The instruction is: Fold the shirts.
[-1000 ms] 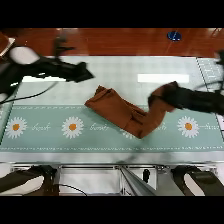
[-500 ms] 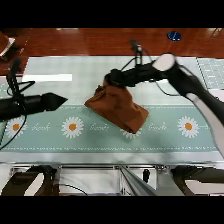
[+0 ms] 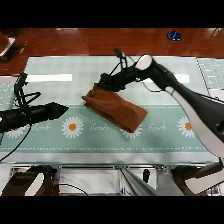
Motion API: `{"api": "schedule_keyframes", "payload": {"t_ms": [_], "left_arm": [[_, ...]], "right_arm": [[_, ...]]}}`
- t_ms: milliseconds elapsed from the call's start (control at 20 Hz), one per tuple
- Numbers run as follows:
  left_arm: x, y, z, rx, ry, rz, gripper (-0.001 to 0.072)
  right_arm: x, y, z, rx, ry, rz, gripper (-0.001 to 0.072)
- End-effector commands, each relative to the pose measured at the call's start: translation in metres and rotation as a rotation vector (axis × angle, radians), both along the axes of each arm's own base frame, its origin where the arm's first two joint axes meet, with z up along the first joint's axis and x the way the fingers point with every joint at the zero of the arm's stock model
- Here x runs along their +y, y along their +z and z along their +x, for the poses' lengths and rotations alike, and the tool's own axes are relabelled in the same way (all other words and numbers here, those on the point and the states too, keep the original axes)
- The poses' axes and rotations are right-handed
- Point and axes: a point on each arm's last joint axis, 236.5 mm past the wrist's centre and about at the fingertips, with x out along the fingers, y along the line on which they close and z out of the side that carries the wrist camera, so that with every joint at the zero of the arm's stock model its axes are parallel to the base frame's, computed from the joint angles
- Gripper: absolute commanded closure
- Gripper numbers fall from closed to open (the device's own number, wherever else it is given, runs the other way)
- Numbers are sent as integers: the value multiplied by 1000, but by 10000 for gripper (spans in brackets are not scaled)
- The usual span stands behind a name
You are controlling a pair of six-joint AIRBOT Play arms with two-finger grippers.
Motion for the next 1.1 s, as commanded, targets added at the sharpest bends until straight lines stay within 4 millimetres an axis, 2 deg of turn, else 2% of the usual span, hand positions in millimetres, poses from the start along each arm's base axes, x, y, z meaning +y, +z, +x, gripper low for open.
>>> {"api": "schedule_keyframes", "payload": {"t_ms": [0, 150, 250, 300, 350, 400, 450, 550, 650, 750, 900, 1050], "left_arm": [[3, -1, 4, -13, 19, 2, 683], [4, 0, 6, -20, 26, 3, 683], [5, 1, 8, -27, 32, 3, 683], [5, 1, 8, -30, 35, 4, 683], [5, 1, 9, -33, 38, 4, 683], [6, 2, 10, -35, 40, 4, 683], [6, 2, 10, -35, 40, 4, 683], [6, 2, 10, -35, 40, 4, 683], [6, 2, 10, -34, 40, 3, 683], [6, 2, 10, -28, 47, -3, 683], [6, 2, 10, -26, 50, -4, 683], [6, 2, 10, -26, 50, -5, 683]], "right_arm": [[-74, 30, -12, -37, 43, -160, 293], [-206, 69, -22, -182, -142, -545, 293], [-281, 84, -49, -237, -346, -710, 293], [-308, 79, -68, -238, -452, -745, 293], [-323, 68, -88, -222, -545, -738, 293], [-326, 48, -106, -198, -621, -693, 294], [-320, 28, -119, -164, -673, -625, 294], [-286, -16, -137, -60, -720, -434, 294], [-250, -53, -143, 64, -747, -248, 294], [-232, -74, -138, 128, -779, -144, 294], [-213, -97, -127, 198, -758, -89, 294], [-187, -120, -131, 299, -687, -32, 294]]}}
